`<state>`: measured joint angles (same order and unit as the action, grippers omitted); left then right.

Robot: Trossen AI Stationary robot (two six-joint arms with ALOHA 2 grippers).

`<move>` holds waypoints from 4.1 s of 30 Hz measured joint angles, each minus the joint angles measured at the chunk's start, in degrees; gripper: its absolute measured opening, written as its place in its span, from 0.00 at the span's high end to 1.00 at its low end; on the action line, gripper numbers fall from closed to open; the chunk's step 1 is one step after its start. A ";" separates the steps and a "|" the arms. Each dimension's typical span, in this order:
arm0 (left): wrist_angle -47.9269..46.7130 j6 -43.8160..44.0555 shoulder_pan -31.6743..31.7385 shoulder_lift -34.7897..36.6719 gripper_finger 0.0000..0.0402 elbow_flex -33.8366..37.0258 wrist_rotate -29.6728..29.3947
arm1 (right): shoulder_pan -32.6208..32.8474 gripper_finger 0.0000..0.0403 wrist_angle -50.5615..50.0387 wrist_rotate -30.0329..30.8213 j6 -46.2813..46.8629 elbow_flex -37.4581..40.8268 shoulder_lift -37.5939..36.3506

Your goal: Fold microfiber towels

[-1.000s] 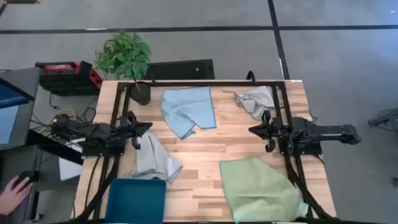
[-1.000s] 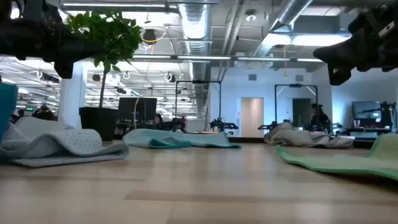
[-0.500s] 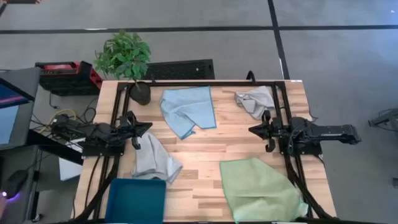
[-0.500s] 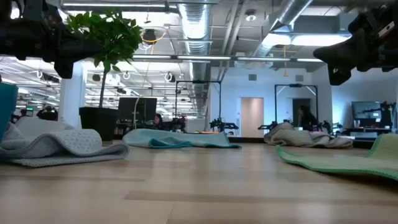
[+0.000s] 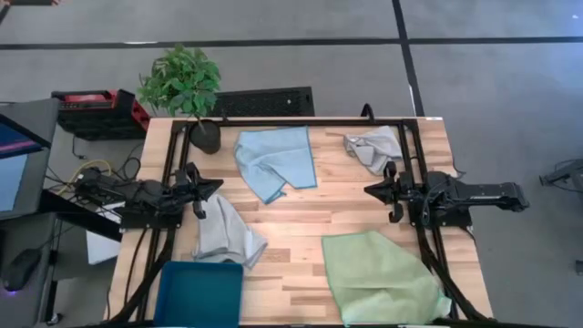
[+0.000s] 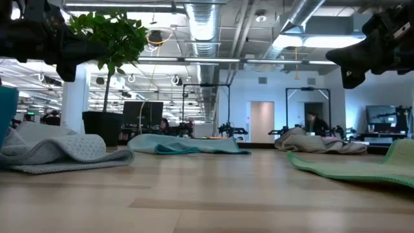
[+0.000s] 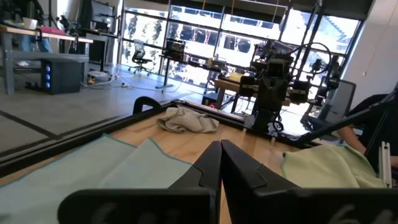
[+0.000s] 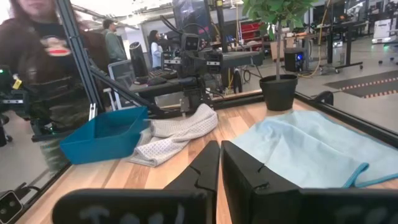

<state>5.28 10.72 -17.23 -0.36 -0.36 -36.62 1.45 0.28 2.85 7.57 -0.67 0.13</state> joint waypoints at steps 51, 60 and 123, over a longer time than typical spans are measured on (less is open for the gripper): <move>0.00 -0.39 0.00 0.00 1.00 0.00 -0.70 | 0.00 0.90 0.01 0.00 0.00 -0.01 0.01; 0.00 3.42 0.00 0.00 1.00 0.00 -0.70 | -0.05 0.90 0.18 0.27 -0.10 0.01 -0.01; -21.33 -7.06 0.04 -24.08 1.00 -29.23 -7.58 | -9.19 0.72 -46.63 16.65 54.05 -39.03 39.06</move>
<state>-16.05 3.66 -17.19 -24.45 -29.60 -44.21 -7.73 -46.34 19.51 61.62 -39.70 39.19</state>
